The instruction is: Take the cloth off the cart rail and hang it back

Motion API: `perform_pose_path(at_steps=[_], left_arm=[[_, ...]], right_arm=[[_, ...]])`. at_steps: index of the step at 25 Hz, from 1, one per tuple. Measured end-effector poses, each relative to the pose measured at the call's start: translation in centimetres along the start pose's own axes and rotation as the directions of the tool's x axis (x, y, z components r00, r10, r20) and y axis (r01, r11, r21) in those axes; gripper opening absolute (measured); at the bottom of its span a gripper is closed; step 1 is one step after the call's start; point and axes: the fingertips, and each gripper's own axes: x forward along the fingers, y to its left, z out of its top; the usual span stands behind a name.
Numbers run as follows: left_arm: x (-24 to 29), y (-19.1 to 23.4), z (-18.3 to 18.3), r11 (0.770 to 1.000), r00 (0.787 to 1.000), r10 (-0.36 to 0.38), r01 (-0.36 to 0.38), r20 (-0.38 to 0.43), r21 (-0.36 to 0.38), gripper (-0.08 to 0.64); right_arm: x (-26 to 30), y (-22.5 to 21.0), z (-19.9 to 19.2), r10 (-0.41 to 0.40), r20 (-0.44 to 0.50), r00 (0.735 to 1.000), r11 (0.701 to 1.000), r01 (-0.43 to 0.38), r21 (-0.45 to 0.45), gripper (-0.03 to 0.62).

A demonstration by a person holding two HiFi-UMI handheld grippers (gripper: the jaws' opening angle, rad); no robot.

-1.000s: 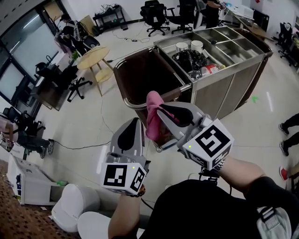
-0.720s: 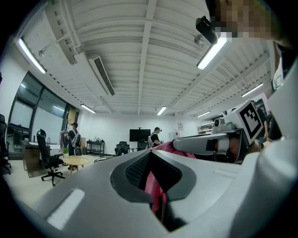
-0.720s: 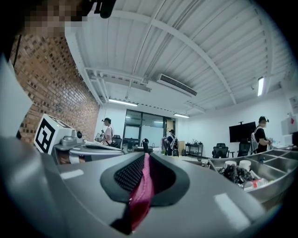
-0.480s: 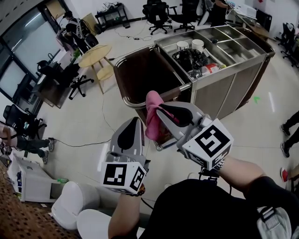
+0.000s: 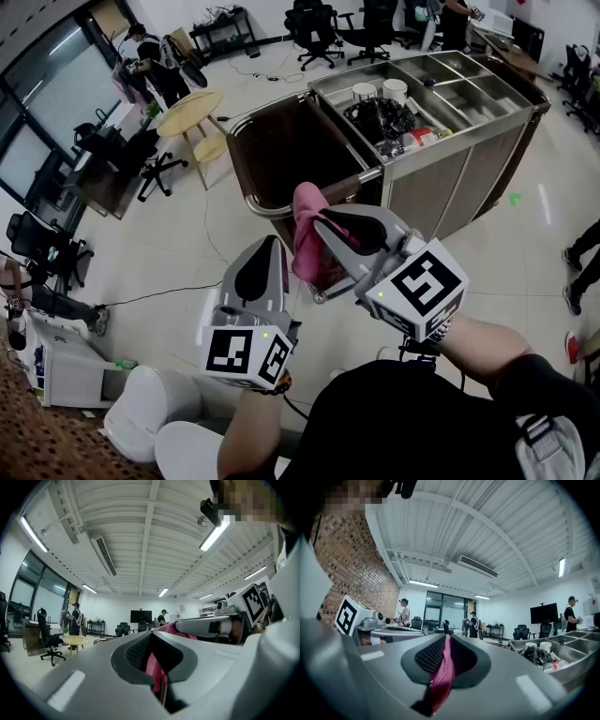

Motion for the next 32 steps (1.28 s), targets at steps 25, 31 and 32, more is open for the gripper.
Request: perform_pose_path(at_steps=[25,31,32], left_arm=[[-1.8,1.9,1.1,0.998,0.998,-0.065,0.065,0.011,-0.008,0.000],[-2.8,2.9,1.7,0.994,0.995,-0.103,0.103,0.013,-0.026,0.000],[-2.7,2.9,1.7,0.993,0.994,-0.110,0.111,0.013,-0.029,0.000]], right_arm=[[1.8,2.3,0.4,-0.072,-0.012,0.997,0.997,0.072,-0.012,0.029],[2.3,3.6,0.7,-0.118,-0.033,0.992,0.993,0.118,-0.021,0.030],[2.2,3.6,0.7,-0.124,-0.034,0.992,0.992,0.124,-0.024,0.029]])
